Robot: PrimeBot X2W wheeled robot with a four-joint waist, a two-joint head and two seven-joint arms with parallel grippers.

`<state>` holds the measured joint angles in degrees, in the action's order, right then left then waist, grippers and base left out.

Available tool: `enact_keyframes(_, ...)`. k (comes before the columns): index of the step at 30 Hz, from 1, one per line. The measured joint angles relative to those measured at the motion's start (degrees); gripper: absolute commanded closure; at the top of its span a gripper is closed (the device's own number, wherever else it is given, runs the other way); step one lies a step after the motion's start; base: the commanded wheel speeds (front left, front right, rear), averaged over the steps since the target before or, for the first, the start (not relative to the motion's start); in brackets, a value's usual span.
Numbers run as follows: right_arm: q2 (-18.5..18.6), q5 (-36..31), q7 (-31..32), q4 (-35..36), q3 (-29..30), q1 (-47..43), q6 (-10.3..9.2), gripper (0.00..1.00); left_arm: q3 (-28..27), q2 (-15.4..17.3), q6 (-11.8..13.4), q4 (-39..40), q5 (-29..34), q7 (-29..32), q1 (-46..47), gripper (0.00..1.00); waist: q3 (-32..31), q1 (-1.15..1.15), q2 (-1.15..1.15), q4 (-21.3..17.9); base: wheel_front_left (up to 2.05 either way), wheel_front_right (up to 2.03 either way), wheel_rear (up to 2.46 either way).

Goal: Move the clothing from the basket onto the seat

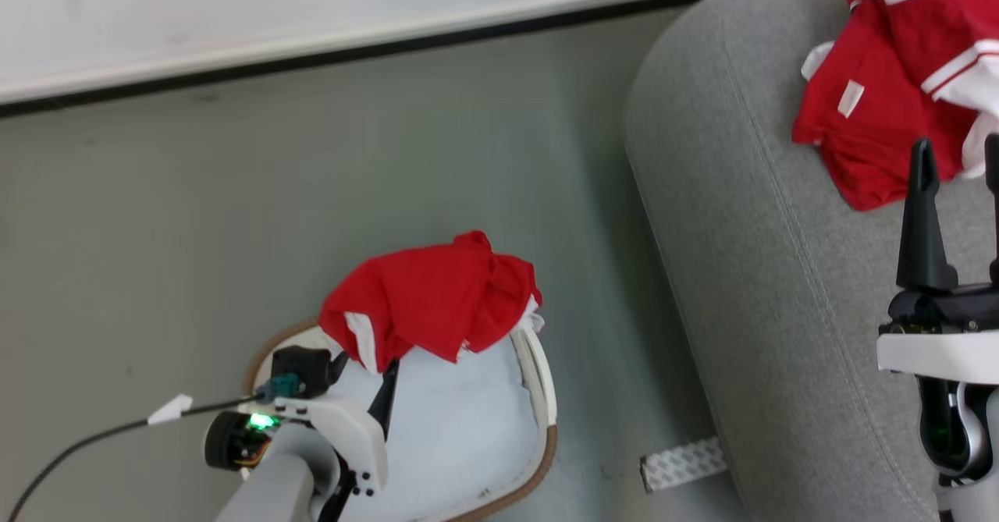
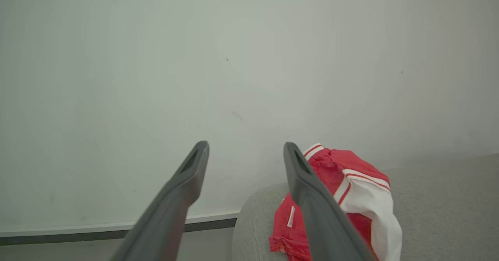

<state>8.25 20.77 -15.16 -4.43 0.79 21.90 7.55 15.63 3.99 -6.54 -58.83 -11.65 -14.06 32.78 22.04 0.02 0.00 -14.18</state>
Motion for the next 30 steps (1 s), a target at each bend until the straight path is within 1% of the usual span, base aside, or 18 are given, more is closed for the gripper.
enact_keyframes(7, -1.7, 0.4, 0.0, 2.8, -0.4, 3.0, 0.0, 0.0, 0.8, 0.7, -0.3, -9.1, -0.1, 2.4, 6.5, 0.0, 6.5, 0.0, 0.0, -2.8, 0.0, 0.0, 0.0)
enact_keyframes(11, -3.0, 0.3, 0.0, 4.4, -0.5, 3.9, 0.0, 0.0, 0.5, 1.9, 0.0, -11.8, -0.5, 3.8, 9.4, 0.0, 10.1, -0.01, 0.0, -4.4, 0.0, 0.0, 0.0)
enact_keyframes(21, -4.8, 0.5, 0.0, 7.9, -0.6, 5.1, 0.0, 0.0, -1.1, 5.6, 3.0, -14.4, -2.5, 9.0, 13.7, 0.0, 17.4, -0.01, 0.0, -8.8, 0.0, 0.0, 0.0)
enact_keyframes(27, -5.2, 1.0, 0.0, 9.1, -0.8, 5.4, 0.0, 0.0, -2.3, 7.9, 6.6, -14.6, -3.4, 9.3, 16.4, 0.0, 20.6, -0.01, 0.0, -11.3, 0.0, 0.0, 0.0)
enact_keyframes(30, -5.2, 2.5, 0.0, 9.4, -0.9, 5.6, 0.0, 0.0, -3.0, 8.4, 7.1, -14.6, -4.2, 8.3, 17.5, 0.0, 21.6, -0.01, 0.0, -12.2, 0.0, 0.0, 0.0)
